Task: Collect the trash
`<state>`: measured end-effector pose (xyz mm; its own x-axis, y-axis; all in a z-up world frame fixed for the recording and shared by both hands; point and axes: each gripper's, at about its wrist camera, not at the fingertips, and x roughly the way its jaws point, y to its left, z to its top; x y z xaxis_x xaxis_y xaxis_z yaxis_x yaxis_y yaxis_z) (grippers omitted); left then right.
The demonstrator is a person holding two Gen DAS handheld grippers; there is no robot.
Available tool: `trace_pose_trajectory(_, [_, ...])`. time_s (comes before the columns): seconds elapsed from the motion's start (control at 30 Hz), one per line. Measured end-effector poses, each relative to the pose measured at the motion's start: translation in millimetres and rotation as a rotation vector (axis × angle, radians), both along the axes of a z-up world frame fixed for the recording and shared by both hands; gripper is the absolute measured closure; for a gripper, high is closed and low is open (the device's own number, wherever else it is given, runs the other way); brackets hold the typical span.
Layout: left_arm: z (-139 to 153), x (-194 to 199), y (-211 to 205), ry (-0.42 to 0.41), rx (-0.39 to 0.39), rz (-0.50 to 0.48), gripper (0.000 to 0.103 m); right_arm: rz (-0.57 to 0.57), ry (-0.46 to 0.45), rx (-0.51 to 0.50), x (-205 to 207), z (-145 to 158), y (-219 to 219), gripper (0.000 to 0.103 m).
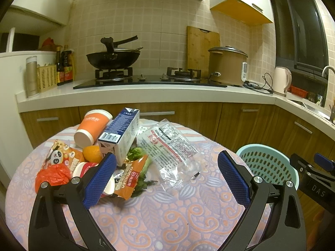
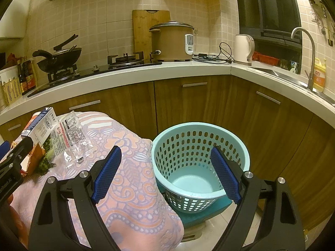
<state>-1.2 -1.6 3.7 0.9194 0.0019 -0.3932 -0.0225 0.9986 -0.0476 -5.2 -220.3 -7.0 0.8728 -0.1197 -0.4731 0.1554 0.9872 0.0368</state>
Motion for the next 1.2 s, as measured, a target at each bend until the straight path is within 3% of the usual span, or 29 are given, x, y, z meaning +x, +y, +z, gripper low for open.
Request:
trace_pose_trajectory(0.4, [23.6, -24.3, 16.4, -0.016, 0.014, 0.035, 0.009, 0.093, -0.026, 0.013, 8.6, 18.5, 26.5, 0.025])
trace_pose_trajectory(0.57, [34.8, -34.5, 59.1, 0.016, -0.032, 0.121, 0.009, 0.197, -0.03, 0.029, 18.3, 30.1, 48.4, 0.029])
trace_pose_trajectory(0.6, [37.6, -40.5, 66.5, -0.022, -0.006, 0.135, 0.009, 0.228, -0.031, 0.031, 21.0, 32.8, 54.2, 0.03])
trace_pose_trajectory(0.67, [36.3, -44.0, 96.7, -0.009, -0.041, 0.187, 0.009, 0.291, -0.029, 0.038, 27.7, 36.3, 65.0, 0.031])
trace_pose_trajectory(0.9, [23.0, -31.3, 173.5, 0.172, -0.068, 0.244, 0.009, 0.471, 0.055, 0.05, 69.7, 26.9, 106.6, 0.035])
trace_pose_trajectory(1.0, [4.6, -20.1, 198.3, 0.23, -0.134, 0.227, 0.009, 0.546, 0.097, 0.023, 87.8, 15.8, 124.6, 0.035])
trace_pose_trajectory(1.2, [-28.2, 2.3, 225.4, 0.35, -0.266, 0.175, 0.011, 0.57, 0.155, -0.021, 121.6, -10.4, 142.5, 0.035])
